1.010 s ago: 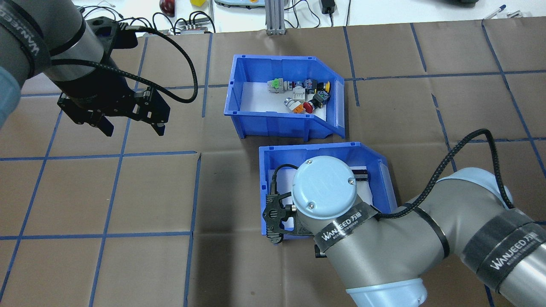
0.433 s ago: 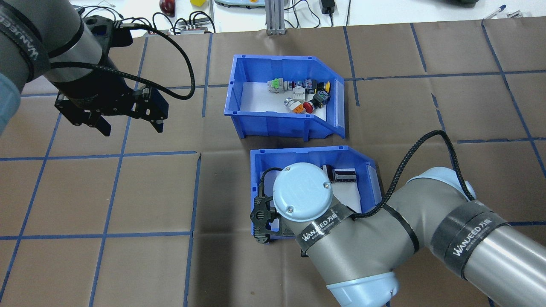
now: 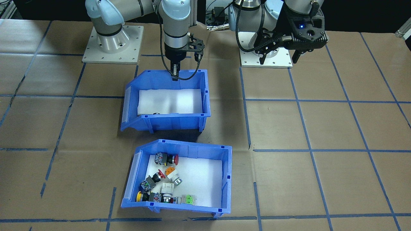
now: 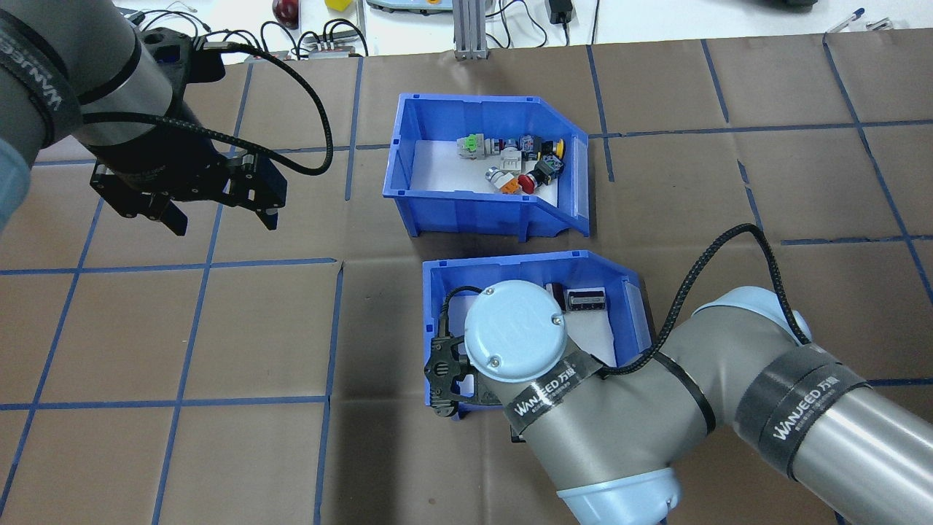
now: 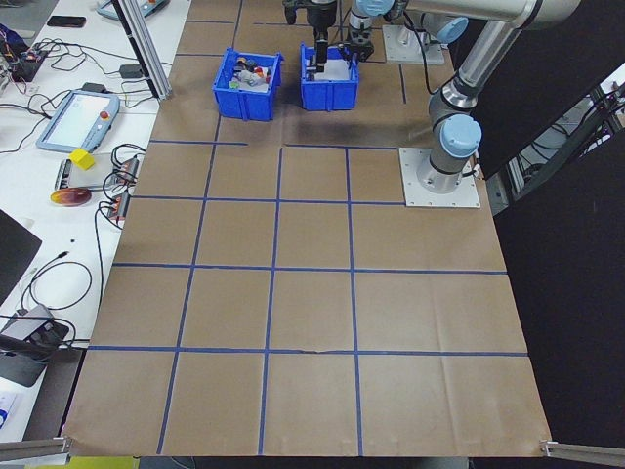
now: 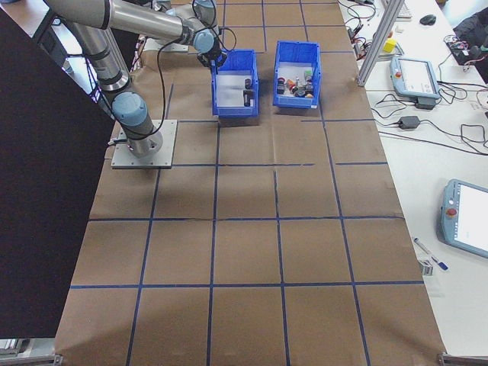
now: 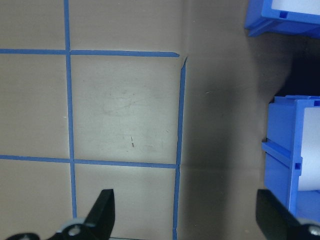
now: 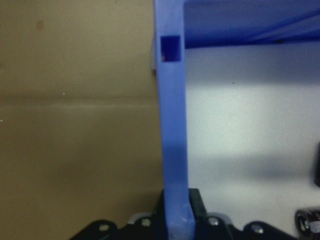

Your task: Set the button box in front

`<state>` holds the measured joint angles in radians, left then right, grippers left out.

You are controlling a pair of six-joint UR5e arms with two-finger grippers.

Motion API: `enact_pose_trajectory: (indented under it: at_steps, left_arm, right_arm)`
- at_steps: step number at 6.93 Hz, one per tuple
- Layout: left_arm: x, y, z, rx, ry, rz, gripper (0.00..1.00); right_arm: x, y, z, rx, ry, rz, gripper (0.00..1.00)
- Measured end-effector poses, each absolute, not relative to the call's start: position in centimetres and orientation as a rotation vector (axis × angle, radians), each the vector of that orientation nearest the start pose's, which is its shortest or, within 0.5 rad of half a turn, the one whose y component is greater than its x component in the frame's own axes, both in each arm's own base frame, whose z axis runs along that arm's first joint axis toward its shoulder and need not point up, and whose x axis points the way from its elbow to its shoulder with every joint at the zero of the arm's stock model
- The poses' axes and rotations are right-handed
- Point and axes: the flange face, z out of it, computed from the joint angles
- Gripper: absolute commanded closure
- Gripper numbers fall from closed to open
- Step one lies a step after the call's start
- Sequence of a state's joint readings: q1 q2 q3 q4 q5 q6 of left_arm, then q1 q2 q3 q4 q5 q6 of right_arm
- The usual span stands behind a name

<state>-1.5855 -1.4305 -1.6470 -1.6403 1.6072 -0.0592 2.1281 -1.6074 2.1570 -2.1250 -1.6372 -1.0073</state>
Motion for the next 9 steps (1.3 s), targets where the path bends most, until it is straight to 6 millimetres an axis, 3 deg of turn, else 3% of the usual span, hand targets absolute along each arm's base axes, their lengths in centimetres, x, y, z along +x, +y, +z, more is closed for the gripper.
enact_pose_trajectory:
  at_steps: [1,3,4,6,9]
  left_arm:
    - [-13.6,-43.0,50.7,-0.073,3.106,0.012,0.01]
    - [-13.6,-43.0,50.6,-0.079,3.106,0.017,0.01]
    - [-13.6,-43.1,50.5,-0.081,3.105,0.020,0.01]
    - [-13.6,-43.4,50.2,-0.085,3.107,0.030,0.01]
    - [-13.6,-43.6,50.1,-0.088,3.107,0.033,0.01]
  right_arm:
    - [32.8,-28.9,29.6,-2.258,2.285,-0.012,0.00]
    - [31.6,-29.4,34.8,-2.223,2.320,-0.044,0.00]
    - [30.2,-30.8,37.6,-2.166,2.371,-0.035,0.00]
    - [25.4,-35.4,41.8,-1.950,2.546,-0.019,0.00]
    - [17.6,-41.2,44.2,-1.324,2.902,-0.081,0.00]
